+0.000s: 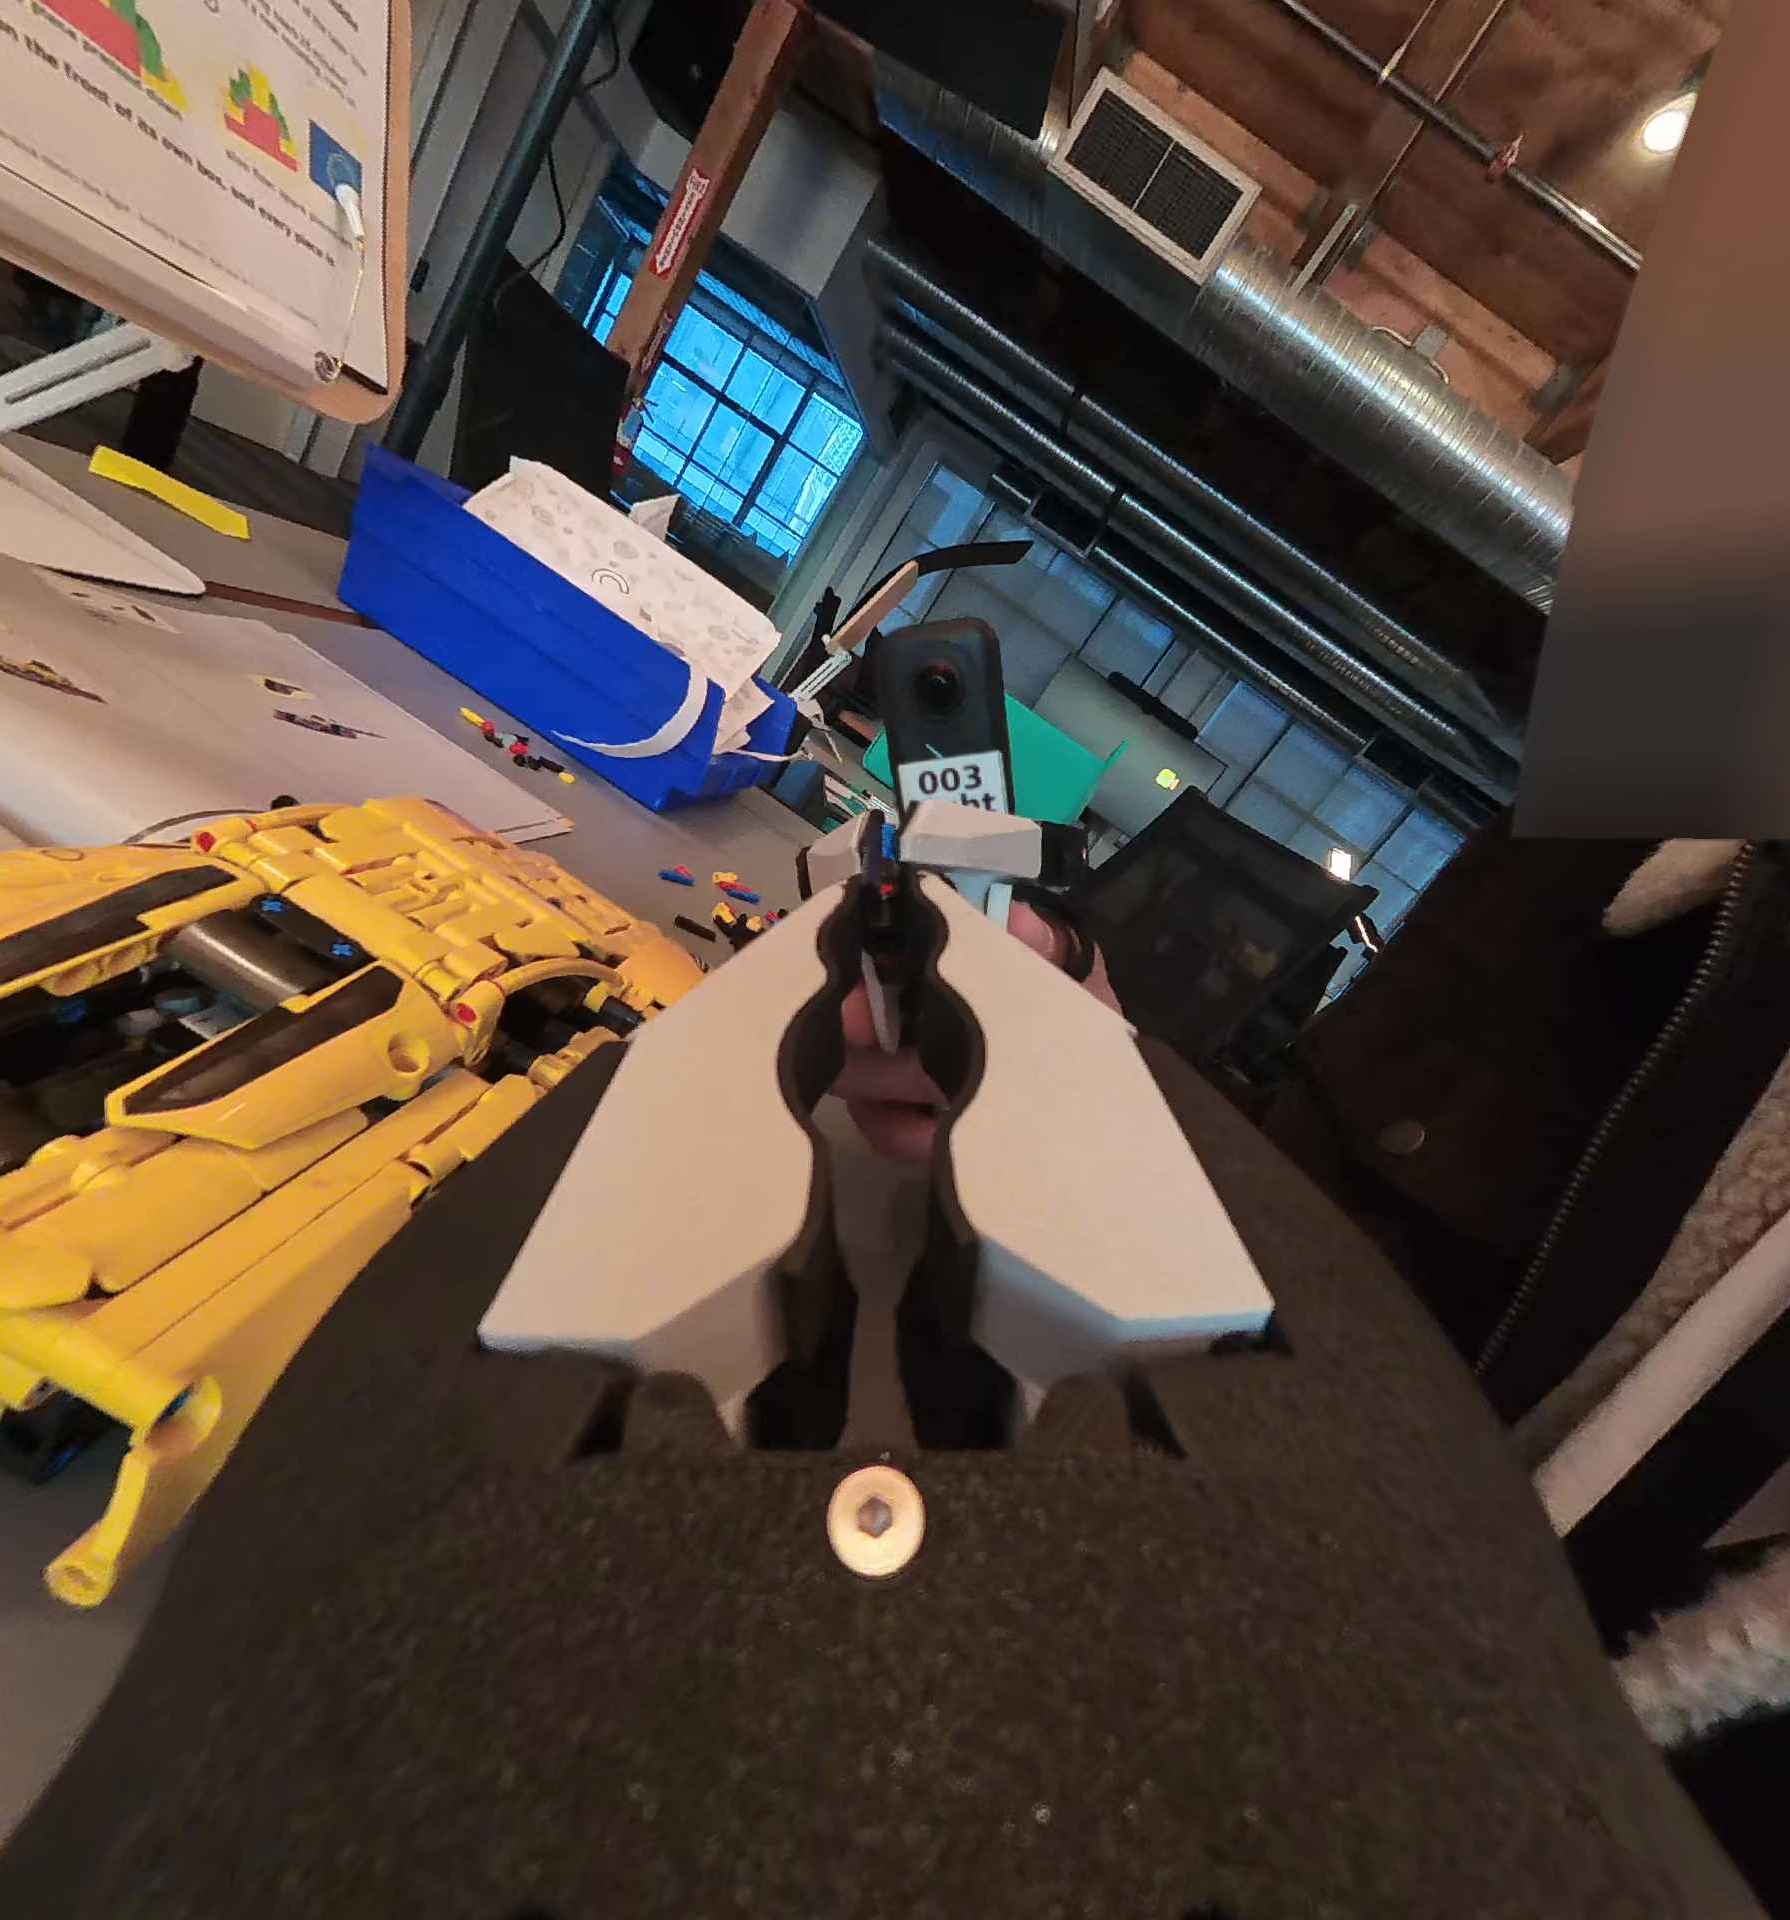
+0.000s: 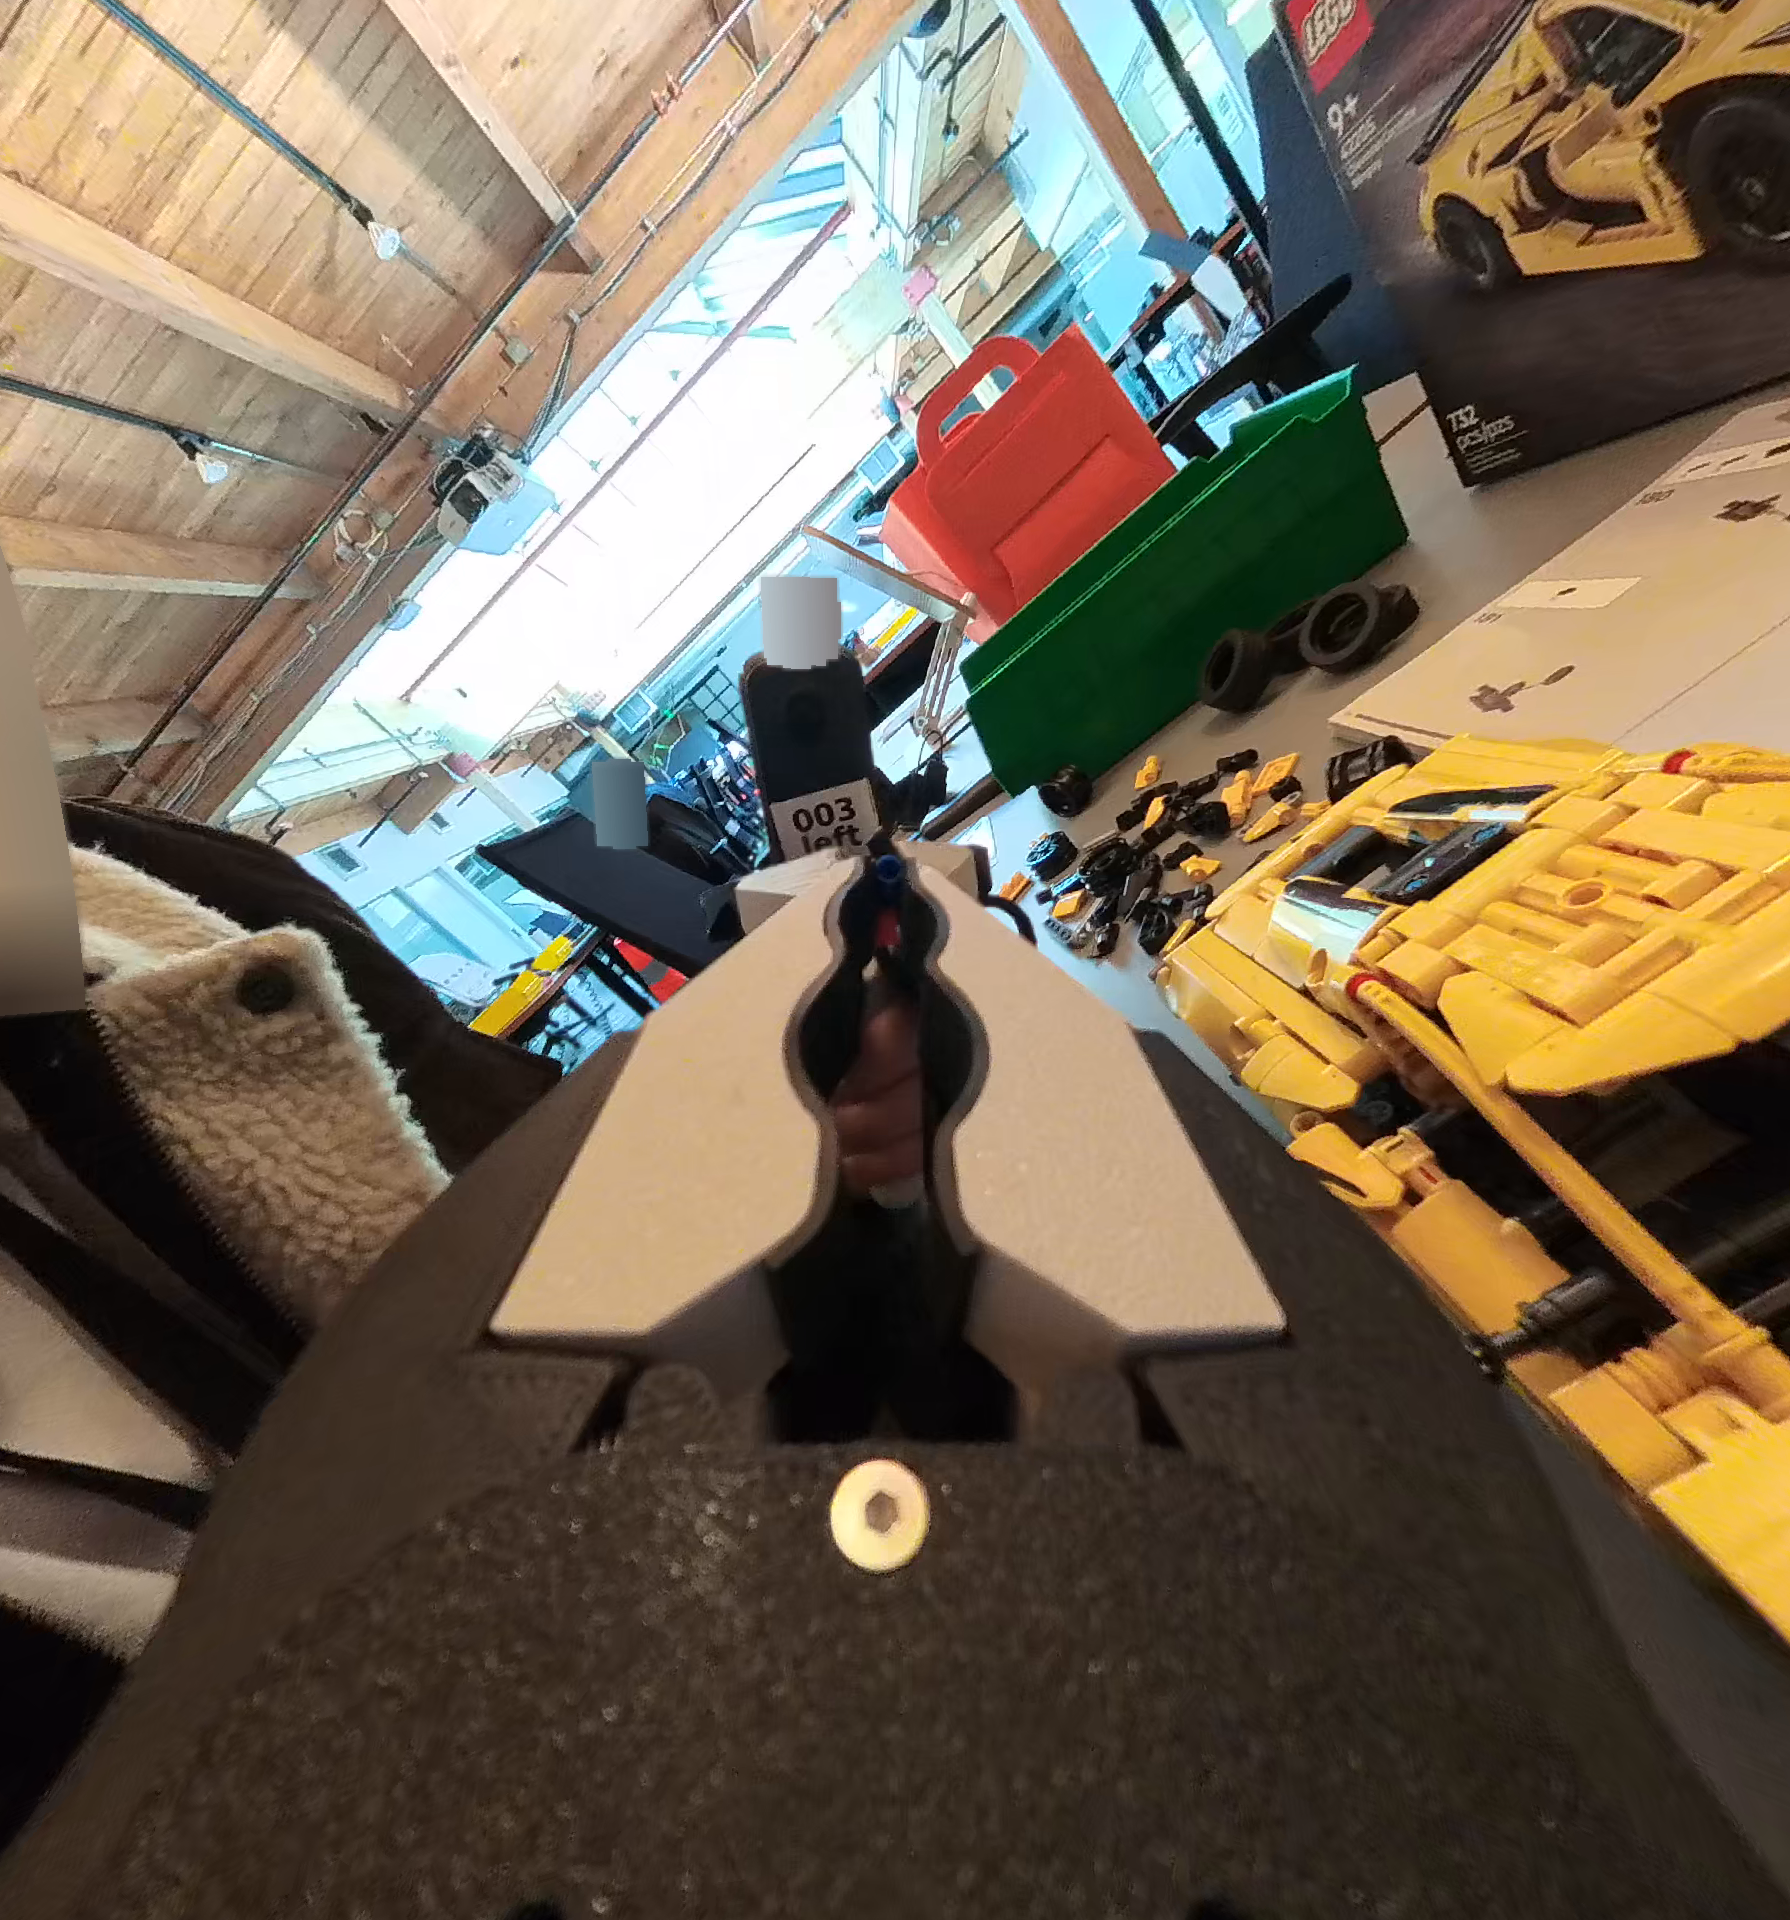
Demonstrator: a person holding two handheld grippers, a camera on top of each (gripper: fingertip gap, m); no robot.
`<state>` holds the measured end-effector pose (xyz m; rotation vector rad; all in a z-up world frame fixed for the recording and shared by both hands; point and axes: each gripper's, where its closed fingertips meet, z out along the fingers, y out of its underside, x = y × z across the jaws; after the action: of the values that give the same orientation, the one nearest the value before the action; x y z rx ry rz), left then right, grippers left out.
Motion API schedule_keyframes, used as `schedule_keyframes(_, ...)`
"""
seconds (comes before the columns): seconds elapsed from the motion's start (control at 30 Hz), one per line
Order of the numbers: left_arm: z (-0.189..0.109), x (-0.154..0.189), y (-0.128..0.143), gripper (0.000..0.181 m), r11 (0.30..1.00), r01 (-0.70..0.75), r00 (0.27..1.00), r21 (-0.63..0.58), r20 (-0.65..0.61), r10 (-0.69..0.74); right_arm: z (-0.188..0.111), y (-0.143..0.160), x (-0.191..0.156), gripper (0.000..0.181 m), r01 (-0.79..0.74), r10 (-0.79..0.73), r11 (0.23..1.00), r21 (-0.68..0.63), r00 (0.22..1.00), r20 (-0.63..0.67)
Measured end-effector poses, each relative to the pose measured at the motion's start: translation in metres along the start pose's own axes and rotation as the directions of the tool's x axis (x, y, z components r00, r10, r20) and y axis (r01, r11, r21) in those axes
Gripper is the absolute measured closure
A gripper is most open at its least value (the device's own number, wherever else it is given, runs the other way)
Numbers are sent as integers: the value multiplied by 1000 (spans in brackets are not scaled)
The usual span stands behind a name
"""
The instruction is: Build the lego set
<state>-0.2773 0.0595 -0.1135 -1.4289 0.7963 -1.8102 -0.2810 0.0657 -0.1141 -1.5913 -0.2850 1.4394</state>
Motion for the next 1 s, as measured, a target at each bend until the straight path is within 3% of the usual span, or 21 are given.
schedule_keyframes(0.13, 0, 2, -6, 174, 994, 84, 996, 67, -42, -81, 4, -4, -3, 180, -69, 67, 995, 70, 997, 36)
schedule_keyframes(0.23, -1, 1, -7, 175, 988, 133, 990, 79, -59, -129, 6, -3, -2, 178, -35, 35, 997, 66, 999, 10)
schedule_keyframes(0.37, -1, -2, -7, 175, 990, 121, 992, 73, -33, -119, 7, -4, 2, 179, -53, 52, 996, 71, 998, 18)
schedule_keyframes(0.5, -2, 2, -8, 175, 993, 100, 994, 67, -52, -97, 3, -10, -3, 173, 22, -24, 998, 62, 999, 25)
schedule_keyframes(1.0, -1, 2, -3, 175, 996, 79, 996, 40, -39, -78, 1, -2, -2, 179, -13, 13, 1000, 4, 999, 31)
